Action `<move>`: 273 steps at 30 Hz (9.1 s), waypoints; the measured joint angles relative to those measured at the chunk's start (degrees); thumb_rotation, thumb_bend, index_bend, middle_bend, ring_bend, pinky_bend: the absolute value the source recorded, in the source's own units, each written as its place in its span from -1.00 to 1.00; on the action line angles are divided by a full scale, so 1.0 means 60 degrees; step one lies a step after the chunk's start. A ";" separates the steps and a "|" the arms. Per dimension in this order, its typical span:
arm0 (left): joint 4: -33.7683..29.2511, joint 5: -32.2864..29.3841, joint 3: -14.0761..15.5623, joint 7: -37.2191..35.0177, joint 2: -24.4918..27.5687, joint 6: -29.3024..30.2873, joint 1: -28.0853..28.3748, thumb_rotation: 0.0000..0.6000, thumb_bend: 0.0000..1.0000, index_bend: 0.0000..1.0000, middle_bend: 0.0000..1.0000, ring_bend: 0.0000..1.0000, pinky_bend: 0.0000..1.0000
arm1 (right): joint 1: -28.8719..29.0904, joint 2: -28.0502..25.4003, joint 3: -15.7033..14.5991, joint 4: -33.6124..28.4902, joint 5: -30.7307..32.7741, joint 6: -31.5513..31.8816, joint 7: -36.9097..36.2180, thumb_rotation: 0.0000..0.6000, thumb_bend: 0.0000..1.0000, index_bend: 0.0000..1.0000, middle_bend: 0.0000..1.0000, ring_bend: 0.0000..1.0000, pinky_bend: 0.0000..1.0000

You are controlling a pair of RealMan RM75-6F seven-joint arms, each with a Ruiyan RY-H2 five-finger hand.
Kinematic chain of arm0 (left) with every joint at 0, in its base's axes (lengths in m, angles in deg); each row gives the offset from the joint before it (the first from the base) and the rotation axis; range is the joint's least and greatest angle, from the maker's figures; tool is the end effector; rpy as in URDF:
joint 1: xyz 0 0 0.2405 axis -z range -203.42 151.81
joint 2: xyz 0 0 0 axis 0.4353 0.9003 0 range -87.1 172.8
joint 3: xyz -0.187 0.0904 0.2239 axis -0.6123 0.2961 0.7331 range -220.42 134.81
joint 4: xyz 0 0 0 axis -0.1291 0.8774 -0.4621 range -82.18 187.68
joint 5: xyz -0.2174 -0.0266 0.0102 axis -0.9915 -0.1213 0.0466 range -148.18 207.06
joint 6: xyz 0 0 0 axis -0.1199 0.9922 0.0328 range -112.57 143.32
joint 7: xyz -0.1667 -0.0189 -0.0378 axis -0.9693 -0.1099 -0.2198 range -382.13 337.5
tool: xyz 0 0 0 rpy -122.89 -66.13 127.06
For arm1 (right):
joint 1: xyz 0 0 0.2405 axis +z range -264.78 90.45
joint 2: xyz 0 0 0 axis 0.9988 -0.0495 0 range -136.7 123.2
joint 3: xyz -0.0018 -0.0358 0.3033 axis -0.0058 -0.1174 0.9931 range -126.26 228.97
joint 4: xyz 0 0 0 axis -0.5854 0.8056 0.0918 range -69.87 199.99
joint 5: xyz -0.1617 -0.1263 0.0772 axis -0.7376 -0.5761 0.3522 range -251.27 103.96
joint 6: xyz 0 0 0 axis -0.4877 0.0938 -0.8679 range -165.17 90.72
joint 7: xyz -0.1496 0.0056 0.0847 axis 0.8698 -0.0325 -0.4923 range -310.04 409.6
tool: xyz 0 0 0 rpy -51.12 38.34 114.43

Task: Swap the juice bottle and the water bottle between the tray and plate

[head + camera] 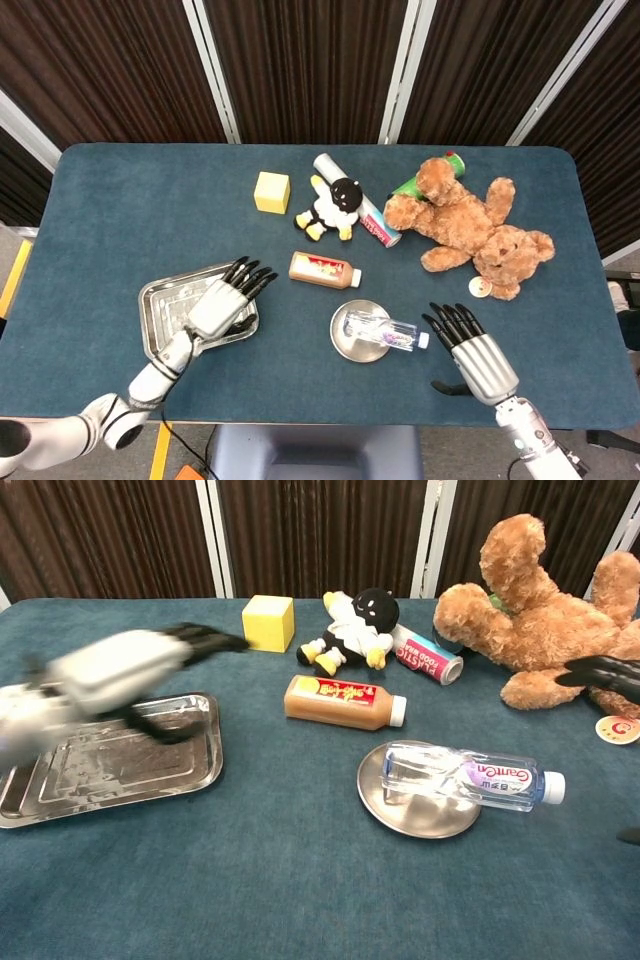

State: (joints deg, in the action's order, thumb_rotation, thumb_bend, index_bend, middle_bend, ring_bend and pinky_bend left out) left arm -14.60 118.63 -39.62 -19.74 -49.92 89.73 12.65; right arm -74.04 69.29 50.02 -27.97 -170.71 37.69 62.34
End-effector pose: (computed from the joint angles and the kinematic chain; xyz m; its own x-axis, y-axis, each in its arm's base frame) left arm -0.2166 0.3658 -0.0321 0.4848 0.0210 0.8744 0.7107 -0.5921 -0.3799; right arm -0.2827 -0.2288 0.0475 0.4651 -0.1457 0.8732 -0.8411 -0.3806 0.3844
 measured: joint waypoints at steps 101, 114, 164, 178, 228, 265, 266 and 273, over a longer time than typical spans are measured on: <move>-0.0498 0.0379 -0.0757 -0.0555 0.2265 0.2112 -0.3966 1.00 -0.24 -1.00 -0.86 -1.00 -0.93 | 0.4008 0.5396 0.2196 0.1653 0.2685 -0.1978 0.4952 1.00 -0.38 -0.94 -0.51 -0.64 -0.31; -0.0348 0.0182 -0.0863 -0.0474 0.2178 0.1757 -0.3894 1.00 -0.24 -1.00 -0.86 -1.00 -0.93 | 0.5902 0.6205 0.4352 0.3687 0.6159 -0.3275 0.6090 1.00 -0.39 -1.00 -0.71 -0.92 -0.67; -0.0396 0.0071 -0.0966 -0.0355 0.2324 0.1649 -0.3917 1.00 -0.23 -1.00 -0.86 -1.00 -0.93 | 0.7724 0.7341 0.4029 0.7338 0.6244 -0.3026 0.3228 1.00 -0.21 0.84 0.63 0.59 0.92; -0.0733 0.0528 -0.0767 0.0527 0.2101 0.1986 -0.4010 1.00 -0.24 -1.00 -0.86 -1.00 -0.93 | 0.5156 0.2885 0.1454 0.2137 0.4293 -0.2188 0.2031 1.00 -0.21 0.72 0.63 0.54 0.78; -0.3479 0.3367 0.0700 -0.0658 0.2984 0.0739 -0.2807 1.00 -0.24 -1.00 -1.00 -1.00 -0.93 | 0.0447 -0.0367 -0.1366 0.0880 0.0534 0.1943 -0.1412 1.00 -0.63 -1.00 -1.00 -1.00 -0.87; -0.1753 0.1098 -0.0206 0.1397 -0.0866 -0.2733 -0.1090 1.00 -0.24 0.11 0.42 0.30 0.46 | -0.0051 -0.1345 -0.0665 0.0307 0.0292 0.1233 -0.2332 1.00 -0.63 -1.00 -1.00 -1.00 -0.89; -0.1648 0.1156 -0.0200 0.1348 -0.0905 -0.2595 -0.1096 1.00 -0.22 0.17 0.50 0.36 0.51 | -0.0057 -0.1332 -0.0646 0.0308 0.0302 0.1209 -0.2298 1.00 -0.63 -1.00 -1.00 -1.00 -0.89; -0.1245 0.1649 -0.0099 0.0836 -0.0956 -0.1514 -0.1179 1.00 -0.09 0.45 0.80 0.62 0.76 | -0.0077 -0.1225 -0.0550 0.0325 0.0379 0.1006 -0.2066 1.00 -0.63 -1.00 -1.00 -1.00 -0.89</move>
State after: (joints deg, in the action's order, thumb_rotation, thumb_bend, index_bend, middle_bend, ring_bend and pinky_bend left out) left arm -22.06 128.52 -40.21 -14.72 -55.65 80.64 5.58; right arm -74.50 61.94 46.72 -26.02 -168.43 43.73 49.94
